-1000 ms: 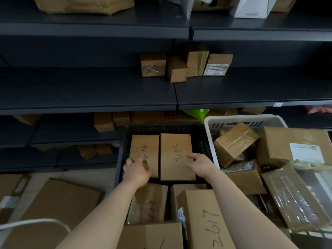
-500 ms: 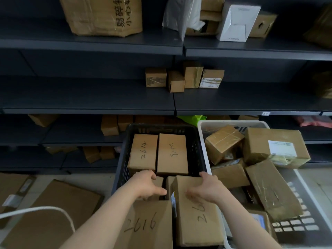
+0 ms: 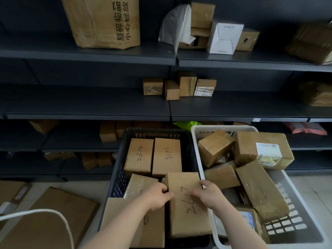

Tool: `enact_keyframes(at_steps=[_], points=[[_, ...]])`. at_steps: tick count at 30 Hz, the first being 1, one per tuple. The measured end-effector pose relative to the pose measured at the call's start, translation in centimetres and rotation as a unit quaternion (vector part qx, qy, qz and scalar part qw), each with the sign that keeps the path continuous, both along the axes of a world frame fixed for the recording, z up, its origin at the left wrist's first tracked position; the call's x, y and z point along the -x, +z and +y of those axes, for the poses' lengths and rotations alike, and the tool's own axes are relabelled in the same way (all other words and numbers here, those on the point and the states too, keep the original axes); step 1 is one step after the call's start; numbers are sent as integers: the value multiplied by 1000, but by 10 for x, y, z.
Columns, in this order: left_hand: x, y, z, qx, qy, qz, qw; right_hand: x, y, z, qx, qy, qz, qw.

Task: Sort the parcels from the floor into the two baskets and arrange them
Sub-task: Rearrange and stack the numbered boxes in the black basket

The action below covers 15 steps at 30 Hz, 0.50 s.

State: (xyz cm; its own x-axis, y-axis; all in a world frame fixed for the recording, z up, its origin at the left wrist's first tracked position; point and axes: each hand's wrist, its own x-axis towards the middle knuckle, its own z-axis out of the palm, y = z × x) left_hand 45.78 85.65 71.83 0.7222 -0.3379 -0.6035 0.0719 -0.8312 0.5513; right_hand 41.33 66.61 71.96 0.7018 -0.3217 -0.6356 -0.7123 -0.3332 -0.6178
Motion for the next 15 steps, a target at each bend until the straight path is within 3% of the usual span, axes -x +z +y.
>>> enact_keyframes(at_steps=[9, 15], points=[[-24, 22, -7, 204, 117, -4, 972, -34, 19, -2, -39, -44, -117, 991], [-69, 31, -8, 257, 152, 39, 954, -78, 19, 9, -71, -62, -136, 986]])
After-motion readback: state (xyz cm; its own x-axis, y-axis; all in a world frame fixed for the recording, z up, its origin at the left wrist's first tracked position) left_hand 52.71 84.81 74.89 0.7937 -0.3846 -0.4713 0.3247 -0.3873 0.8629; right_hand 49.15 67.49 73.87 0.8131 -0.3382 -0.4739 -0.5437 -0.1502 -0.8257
